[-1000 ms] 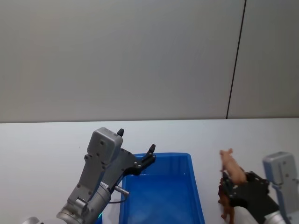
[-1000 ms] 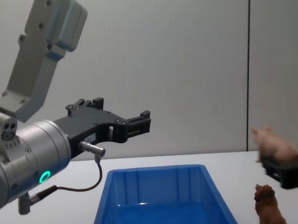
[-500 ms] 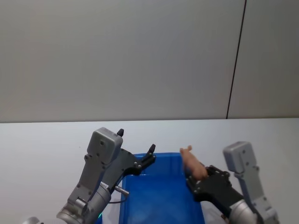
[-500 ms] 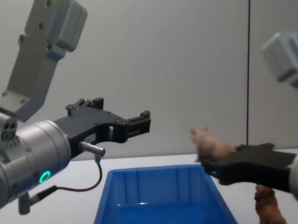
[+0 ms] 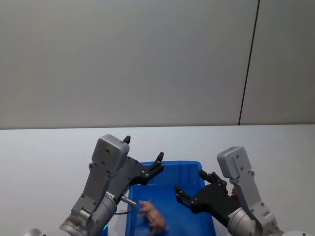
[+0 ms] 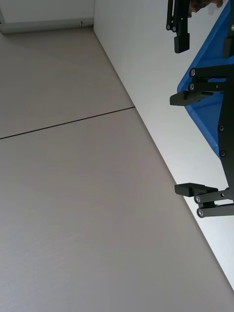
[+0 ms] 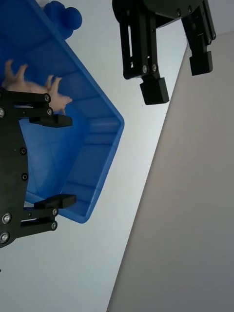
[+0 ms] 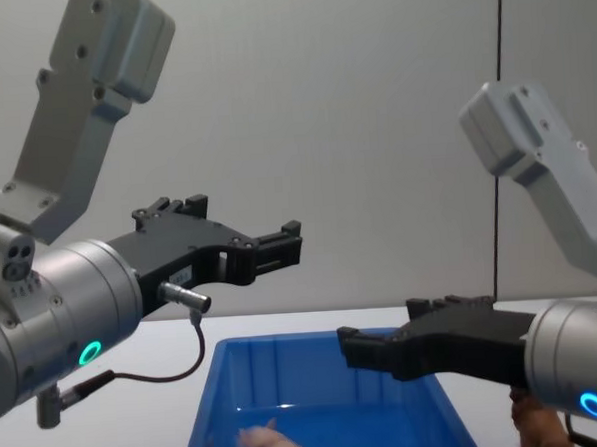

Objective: Pick up the two dolls from the table and place them into the box.

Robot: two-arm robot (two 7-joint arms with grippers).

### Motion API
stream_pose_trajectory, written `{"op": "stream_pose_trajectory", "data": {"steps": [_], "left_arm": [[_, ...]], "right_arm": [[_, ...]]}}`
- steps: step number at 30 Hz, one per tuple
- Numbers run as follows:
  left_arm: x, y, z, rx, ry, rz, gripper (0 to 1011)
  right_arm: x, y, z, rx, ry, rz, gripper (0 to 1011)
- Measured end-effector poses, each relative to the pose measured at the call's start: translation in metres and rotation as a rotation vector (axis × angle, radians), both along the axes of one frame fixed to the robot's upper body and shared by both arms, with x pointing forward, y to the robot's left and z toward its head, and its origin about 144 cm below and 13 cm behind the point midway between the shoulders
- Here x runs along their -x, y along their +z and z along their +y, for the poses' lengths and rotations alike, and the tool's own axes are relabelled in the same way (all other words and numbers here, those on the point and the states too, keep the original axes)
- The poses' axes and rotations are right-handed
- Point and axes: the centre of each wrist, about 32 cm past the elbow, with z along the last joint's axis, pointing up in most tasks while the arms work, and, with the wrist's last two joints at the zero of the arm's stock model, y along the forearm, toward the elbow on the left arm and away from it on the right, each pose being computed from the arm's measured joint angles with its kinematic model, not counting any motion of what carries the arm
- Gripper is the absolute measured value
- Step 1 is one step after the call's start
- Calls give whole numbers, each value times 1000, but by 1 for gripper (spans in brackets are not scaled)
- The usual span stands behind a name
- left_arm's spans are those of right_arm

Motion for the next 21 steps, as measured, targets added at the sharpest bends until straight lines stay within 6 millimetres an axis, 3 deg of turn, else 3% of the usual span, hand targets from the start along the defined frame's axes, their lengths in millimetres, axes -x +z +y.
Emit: {"op": "stream_pose_trajectory", "data": {"steps": [8,21], "left_arm": [[0,0,0,0,0,0,1002],[0,0,0,0,0,0,1002]], "right_arm": [[2,-1,-3,10,-37,5,996],[20,-1,-18,27,-167,-8,1001]]}}
